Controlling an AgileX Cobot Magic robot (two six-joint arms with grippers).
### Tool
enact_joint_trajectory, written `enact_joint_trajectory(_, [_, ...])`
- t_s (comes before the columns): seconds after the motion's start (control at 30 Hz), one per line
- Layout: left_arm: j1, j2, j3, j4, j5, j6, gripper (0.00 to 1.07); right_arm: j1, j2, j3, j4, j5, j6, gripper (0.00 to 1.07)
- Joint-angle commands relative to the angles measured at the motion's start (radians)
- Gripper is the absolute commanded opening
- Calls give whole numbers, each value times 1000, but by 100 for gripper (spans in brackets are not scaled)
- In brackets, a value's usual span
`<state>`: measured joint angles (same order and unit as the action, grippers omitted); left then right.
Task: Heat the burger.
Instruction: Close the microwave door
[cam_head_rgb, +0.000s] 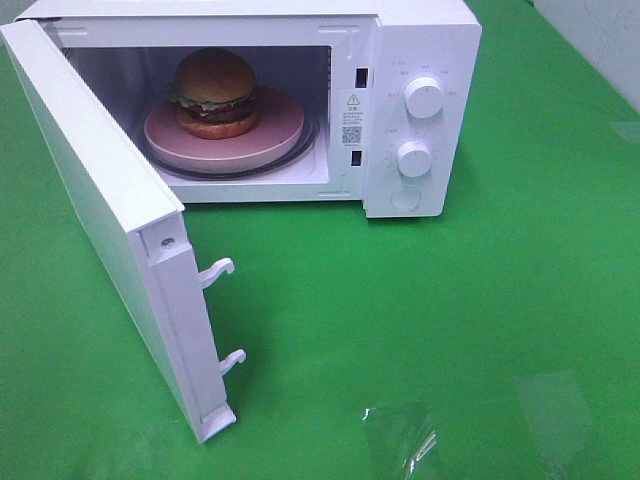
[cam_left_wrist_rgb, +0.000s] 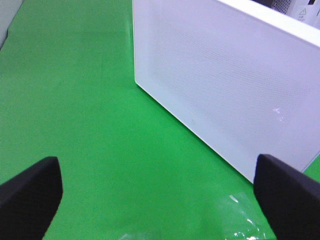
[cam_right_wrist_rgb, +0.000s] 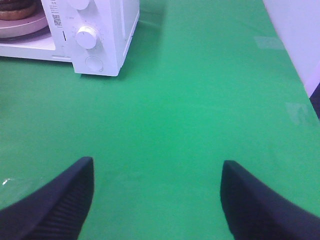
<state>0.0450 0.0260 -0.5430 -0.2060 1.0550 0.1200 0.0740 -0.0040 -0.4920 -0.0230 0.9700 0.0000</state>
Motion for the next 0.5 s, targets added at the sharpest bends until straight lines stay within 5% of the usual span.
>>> enact_joint_trajectory(0.03, [-6,49,-21,-10,-78,-4,89,-4,-28,1,-1,-9,0,68])
enact_joint_trajectory(0.27, [-6,174,-21,-13,-194,-5,62,-4,-28,1,-1,-9,0,68])
enact_joint_trajectory(0.3, [-6,216,-21,-20,-240,-11,49,-4,-28,1,-1,-9,0,68])
enact_joint_trajectory(0.33, [-6,216,-21,-20,-240,-11,49,-4,-28,1,-1,-9,0,68])
enact_joint_trajectory(0.37, [-6,259,-21,-22,-289,-11,34,-4,-28,1,-1,-9,0,68])
enact_joint_trajectory(0.47, [-6,306,-21,-23,-331,-11,25,-4,-28,1,-1,-9,0,68])
enact_joint_trajectory(0.5, [-6,329,-21,-23,-350,-10,9,-4,-28,1,-1,-9,0,67])
